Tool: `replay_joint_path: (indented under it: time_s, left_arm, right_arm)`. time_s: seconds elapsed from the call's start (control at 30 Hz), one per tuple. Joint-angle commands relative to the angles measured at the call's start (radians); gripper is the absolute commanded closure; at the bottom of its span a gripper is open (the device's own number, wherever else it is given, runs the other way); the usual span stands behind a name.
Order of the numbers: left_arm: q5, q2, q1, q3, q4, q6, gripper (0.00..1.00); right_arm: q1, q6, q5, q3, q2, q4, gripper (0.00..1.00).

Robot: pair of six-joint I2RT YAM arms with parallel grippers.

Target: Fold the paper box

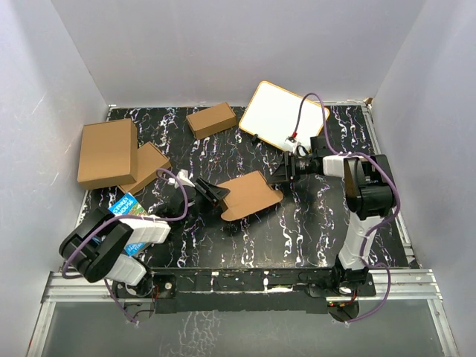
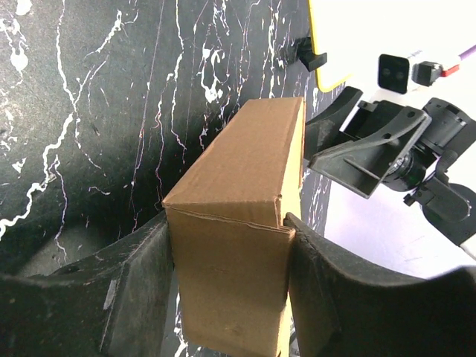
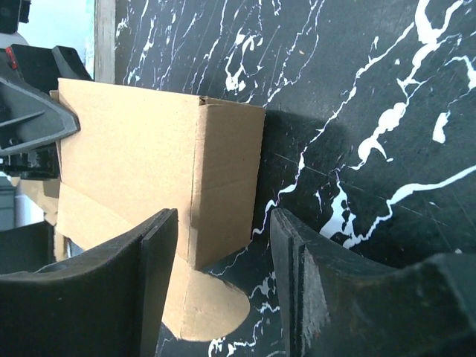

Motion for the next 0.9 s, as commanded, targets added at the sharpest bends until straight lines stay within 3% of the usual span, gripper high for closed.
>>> replay_joint_path:
  time_s: [0.0,0.4,0.63,0.7,0.8,0.87]
  left_arm:
    - [0.018,-0.103,0.013,0.032,-0.076,-0.004,0.65]
    - [0.138,-0.186,0.098,0.058,-0.233,-0.016,0.65]
    - [0.221,-0.212,0.159,0.108,-0.349,-0.021,0.65]
    - [0.245,-0.211,0.174,0.133,-0.381,-0.023,0.65]
    - [0.276,-0.200,0.194,0.185,-0.439,-0.025,0.65]
    - [0.294,-0.188,0.202,0.213,-0.473,-0.038,0.65]
  right_arm:
    - [-0.034,-0.097,-0.004,0.017,-0.117,-0.020,0.42]
    - [-0.064,-0.268,-0.046,0.029,-0.289,-0.110,0.39]
    - [-0.067,-0.460,-0.051,0.053,-0.404,-0.169,0.35]
    - [-0.061,-0.540,-0.070,0.039,-0.464,-0.168,0.29]
    - [-0.028,-0.734,-0.078,-0.010,-0.538,-0.172,0.07]
    - [0.006,-0.902,-0.084,-0.053,-0.583,-0.202,0.00]
